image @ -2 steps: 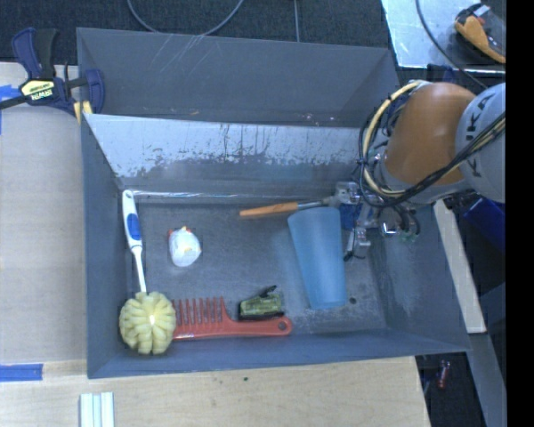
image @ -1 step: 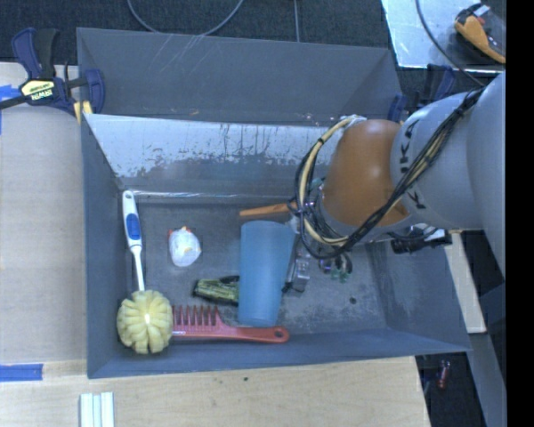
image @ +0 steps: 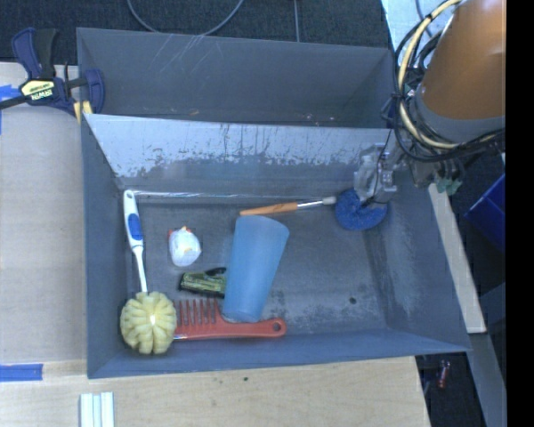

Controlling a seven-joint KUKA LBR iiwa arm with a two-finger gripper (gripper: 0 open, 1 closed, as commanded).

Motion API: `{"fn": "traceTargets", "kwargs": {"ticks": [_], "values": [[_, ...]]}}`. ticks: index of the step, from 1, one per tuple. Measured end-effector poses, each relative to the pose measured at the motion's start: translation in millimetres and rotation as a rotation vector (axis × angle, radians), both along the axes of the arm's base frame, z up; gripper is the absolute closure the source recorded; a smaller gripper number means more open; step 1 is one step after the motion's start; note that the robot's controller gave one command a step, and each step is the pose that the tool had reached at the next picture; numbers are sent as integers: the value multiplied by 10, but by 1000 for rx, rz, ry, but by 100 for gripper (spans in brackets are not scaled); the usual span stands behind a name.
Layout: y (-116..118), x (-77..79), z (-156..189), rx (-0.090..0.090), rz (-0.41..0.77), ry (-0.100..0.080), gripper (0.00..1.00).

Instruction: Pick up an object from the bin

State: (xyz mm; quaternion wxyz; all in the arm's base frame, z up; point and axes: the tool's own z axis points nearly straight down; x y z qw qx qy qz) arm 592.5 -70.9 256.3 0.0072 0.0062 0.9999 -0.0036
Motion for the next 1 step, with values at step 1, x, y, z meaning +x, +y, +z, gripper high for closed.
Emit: {"fn": "traceTargets", "kwargs": {"ticks": [1], "values": [[-78,57,134,-1,12,-3,100]]}}
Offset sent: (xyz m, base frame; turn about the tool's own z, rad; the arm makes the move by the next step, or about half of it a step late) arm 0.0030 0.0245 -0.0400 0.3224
